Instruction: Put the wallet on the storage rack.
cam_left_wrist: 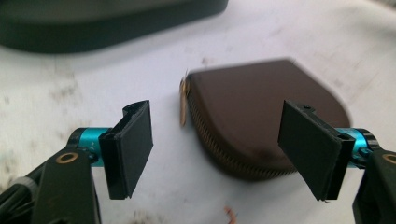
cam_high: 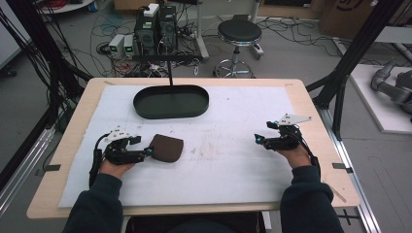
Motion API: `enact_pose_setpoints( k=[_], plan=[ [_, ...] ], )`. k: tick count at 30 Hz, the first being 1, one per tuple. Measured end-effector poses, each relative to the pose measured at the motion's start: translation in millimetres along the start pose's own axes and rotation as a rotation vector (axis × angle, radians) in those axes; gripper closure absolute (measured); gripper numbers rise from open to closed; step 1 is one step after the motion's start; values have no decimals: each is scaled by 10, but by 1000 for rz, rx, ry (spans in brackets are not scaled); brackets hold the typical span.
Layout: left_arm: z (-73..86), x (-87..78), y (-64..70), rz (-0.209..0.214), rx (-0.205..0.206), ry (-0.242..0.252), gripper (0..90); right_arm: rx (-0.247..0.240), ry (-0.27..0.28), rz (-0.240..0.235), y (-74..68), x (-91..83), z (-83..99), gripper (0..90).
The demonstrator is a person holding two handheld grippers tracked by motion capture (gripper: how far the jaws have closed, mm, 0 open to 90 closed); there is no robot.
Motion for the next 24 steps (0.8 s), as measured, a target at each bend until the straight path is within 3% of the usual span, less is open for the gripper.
enact_pose_setpoints(
  k=[4, 10, 15, 18, 20, 24],
  plan=[
    [18, 4, 12, 30, -14, -17, 296, -7, -12, 3, -14, 12, 8, 235],
    [42, 19, 94, 132, -28, -46, 370, -2, -10, 2, -16, -6, 11, 236],
    [87, 57, 177, 203, -9, -106, 410, -2, -10, 4, -7, -3, 11, 237],
    [82, 62, 236, 241, 8, -111, 426, 0, -10, 5, -4, -4, 12, 237],
    [79, 64, 285, 280, 12, -112, 447, 1, -10, 5, -1, -8, 11, 238],
    [65, 81, 426, 398, 51, -106, 440, 2, -7, 10, 5, -11, 9, 239]
  ],
)
Point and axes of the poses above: each handheld gripper's, and its own axes: x roughly forward along the jaws, z roughly out of its underside, y roughly to its right, the point moved 5 cm from there along x, roughly forward along the jaws, and after that the axes turned 9 degrees about x, right-handed, at the moved point
